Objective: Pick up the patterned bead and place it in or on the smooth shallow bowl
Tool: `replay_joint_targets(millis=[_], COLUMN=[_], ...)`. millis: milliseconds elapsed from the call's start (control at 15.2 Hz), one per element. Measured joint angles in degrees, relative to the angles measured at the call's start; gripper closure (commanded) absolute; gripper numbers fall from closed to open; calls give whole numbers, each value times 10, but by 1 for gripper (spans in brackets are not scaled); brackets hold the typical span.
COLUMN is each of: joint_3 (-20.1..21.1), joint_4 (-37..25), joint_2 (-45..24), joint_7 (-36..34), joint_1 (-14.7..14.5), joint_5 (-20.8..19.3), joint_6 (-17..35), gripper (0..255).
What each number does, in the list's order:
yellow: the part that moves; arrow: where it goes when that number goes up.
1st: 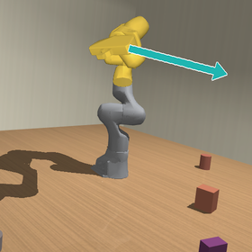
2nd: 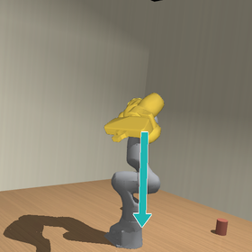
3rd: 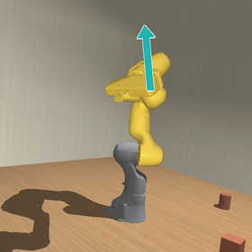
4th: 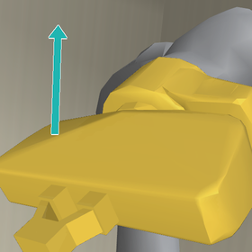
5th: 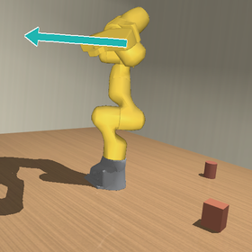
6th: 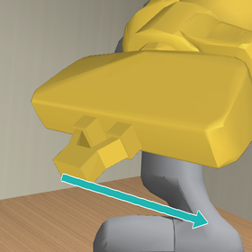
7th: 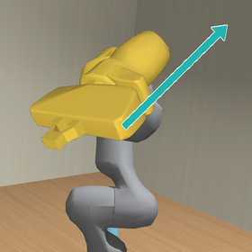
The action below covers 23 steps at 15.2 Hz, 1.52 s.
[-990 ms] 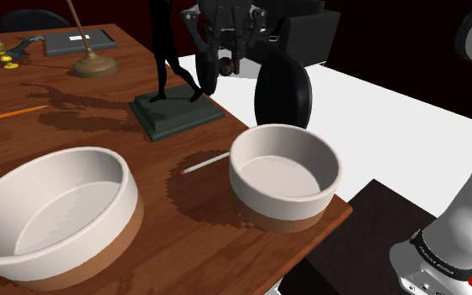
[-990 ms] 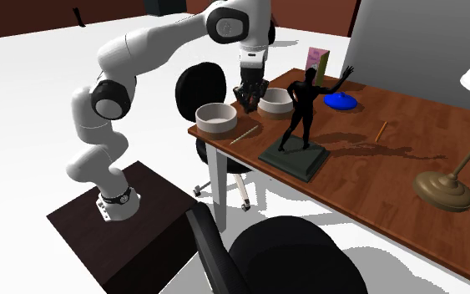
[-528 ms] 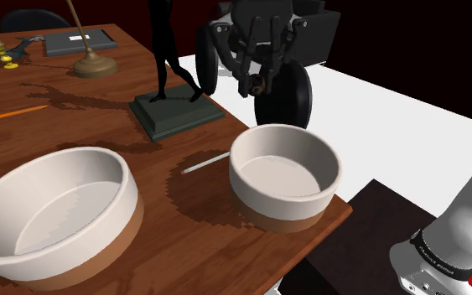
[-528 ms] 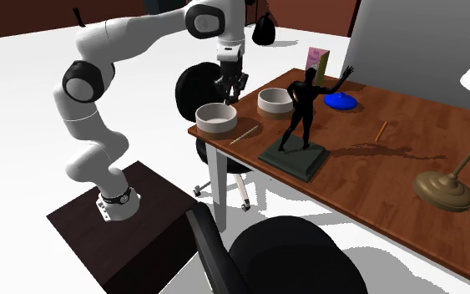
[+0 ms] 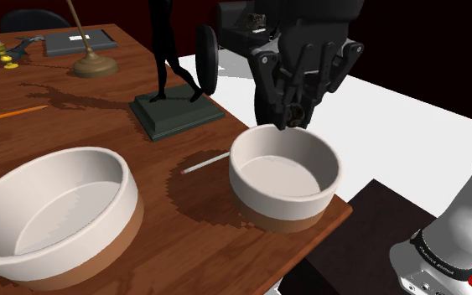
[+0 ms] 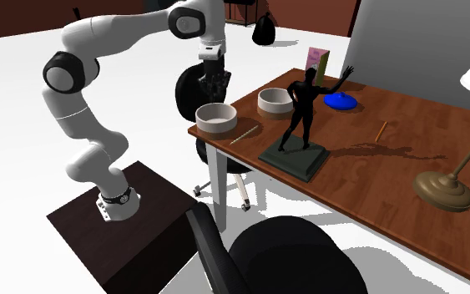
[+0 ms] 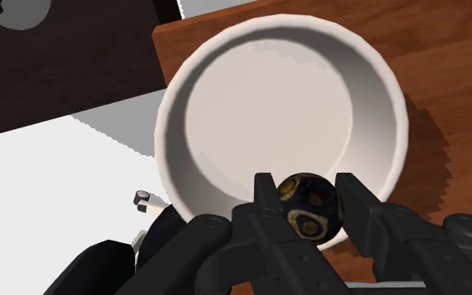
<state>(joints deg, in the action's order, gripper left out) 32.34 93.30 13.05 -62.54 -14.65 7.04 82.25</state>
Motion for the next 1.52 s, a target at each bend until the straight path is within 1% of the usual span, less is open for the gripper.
replay_joint_targets(millis=[660, 1056, 1122, 1518], joint_3=[-4, -3, -3, -3], joint_4=[108, 116, 116, 116], joint_2=[33, 35, 35, 35], joint_7=[12, 12, 12, 12], joint_1=[-5, -5, -5, -5], joint_5=[16, 17, 17, 17], joint_6=[78, 85, 85, 85], gripper=[255, 255, 0, 0])
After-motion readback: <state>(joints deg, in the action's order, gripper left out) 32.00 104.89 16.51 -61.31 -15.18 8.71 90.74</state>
